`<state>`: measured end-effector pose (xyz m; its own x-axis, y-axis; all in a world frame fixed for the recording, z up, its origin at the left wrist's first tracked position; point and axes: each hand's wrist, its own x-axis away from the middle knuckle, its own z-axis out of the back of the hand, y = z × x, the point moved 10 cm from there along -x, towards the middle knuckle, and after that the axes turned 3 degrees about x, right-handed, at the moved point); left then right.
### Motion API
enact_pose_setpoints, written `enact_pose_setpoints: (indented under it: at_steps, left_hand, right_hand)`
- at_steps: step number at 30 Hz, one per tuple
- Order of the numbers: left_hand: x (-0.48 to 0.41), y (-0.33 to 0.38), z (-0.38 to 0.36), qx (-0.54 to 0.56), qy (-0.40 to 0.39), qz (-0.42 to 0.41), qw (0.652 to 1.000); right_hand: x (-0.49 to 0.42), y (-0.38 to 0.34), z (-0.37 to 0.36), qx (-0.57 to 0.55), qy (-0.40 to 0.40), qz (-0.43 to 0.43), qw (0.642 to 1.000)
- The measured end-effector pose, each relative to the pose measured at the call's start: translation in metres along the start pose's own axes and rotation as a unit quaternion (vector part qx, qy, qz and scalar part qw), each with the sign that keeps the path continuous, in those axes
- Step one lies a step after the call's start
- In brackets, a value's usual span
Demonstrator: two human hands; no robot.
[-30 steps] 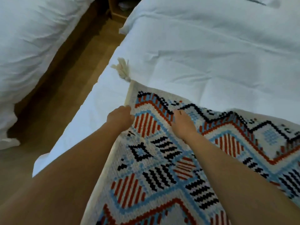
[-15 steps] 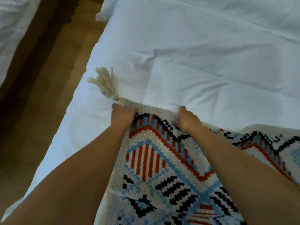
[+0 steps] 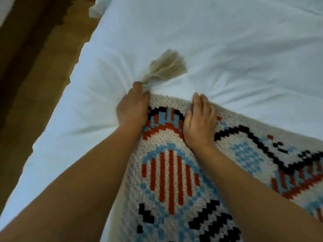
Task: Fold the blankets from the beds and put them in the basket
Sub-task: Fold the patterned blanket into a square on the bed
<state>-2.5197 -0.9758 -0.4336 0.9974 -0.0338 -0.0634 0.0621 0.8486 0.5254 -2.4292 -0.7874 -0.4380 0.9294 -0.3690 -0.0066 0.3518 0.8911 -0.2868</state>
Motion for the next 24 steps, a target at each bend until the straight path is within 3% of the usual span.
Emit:
enact_pose_setpoints:
  at_steps: [4,14,19,24]
  left_hand:
    - [-0.015,0.001,-0.008,-0.011,0.033,-0.013,0.999]
    - [0.044,-0.004,0.010,0.090,-0.031,0.065,0.993]
    - [0.149,0.015,0.008,-0.086,-0.124,-0.024,0.988]
    - [0.254,0.063,-0.004,-0.130,-0.182,-0.099,0.970]
  right_hand:
    - [-0.012,0.000,-0.009,0.015,0.027,0.004,1.000]
    - [0.013,-0.006,-0.008,-0.015,-0.084,0.047,0.995]
    - [0.115,0.013,0.010,-0.029,-0.096,0.055,0.993]
    - [0.222,0.023,0.014,-0.011,-0.133,0.073,0.988]
